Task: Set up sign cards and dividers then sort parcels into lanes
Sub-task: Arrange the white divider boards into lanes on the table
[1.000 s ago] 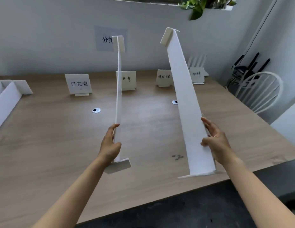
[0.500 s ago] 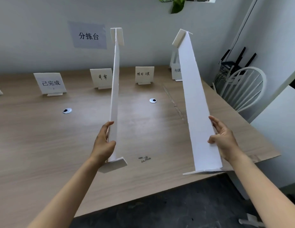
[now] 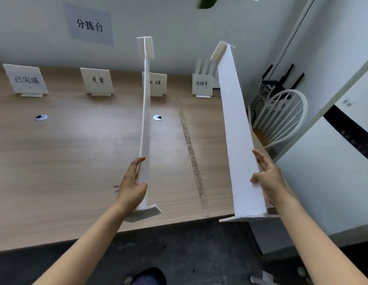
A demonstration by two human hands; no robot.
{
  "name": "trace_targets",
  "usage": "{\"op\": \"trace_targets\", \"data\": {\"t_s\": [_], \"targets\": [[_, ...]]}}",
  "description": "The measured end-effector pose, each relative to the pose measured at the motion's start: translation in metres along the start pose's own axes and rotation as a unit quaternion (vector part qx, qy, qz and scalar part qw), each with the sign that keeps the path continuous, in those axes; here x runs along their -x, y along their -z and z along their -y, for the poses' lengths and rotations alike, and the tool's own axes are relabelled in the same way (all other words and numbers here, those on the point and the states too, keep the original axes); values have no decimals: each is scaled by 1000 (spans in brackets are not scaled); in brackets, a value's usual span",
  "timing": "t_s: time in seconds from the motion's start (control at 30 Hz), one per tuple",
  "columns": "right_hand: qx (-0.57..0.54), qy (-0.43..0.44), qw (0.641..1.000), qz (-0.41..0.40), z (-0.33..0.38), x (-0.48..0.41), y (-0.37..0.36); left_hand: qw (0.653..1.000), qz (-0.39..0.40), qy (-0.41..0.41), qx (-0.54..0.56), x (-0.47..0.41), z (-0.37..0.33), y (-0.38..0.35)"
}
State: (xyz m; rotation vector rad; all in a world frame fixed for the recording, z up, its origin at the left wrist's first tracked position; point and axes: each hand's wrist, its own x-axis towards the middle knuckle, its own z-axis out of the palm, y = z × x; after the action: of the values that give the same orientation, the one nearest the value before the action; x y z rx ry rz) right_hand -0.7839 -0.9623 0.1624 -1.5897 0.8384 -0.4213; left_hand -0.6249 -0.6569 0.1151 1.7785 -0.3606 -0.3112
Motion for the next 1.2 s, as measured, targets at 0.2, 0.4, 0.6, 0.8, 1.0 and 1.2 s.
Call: {"op": "trace_targets", "data": {"t_s": [0.2, 0.4, 0.6, 0.8, 1.0, 1.2], "targets": [[17, -7, 1000, -16, -16, -25, 44, 999, 45, 7, 4, -3, 3, -64], [41, -18, 999, -21, -29, -66, 70, 998, 64, 1, -2, -25, 10, -121], [46, -40, 998, -25, -31, -121, 88, 998, 63, 7, -16, -52, 15, -170], [46, -66, 997, -22, -44, -158, 101, 997, 47, 27, -46, -72, 14, -199], [68, -78, 995, -4, -53, -190, 118, 996, 33, 54, -67, -79, 17, -224], [84, -87, 992, 30, -72, -220, 137, 994, 8, 73, -78, -76, 22, -255]]}}
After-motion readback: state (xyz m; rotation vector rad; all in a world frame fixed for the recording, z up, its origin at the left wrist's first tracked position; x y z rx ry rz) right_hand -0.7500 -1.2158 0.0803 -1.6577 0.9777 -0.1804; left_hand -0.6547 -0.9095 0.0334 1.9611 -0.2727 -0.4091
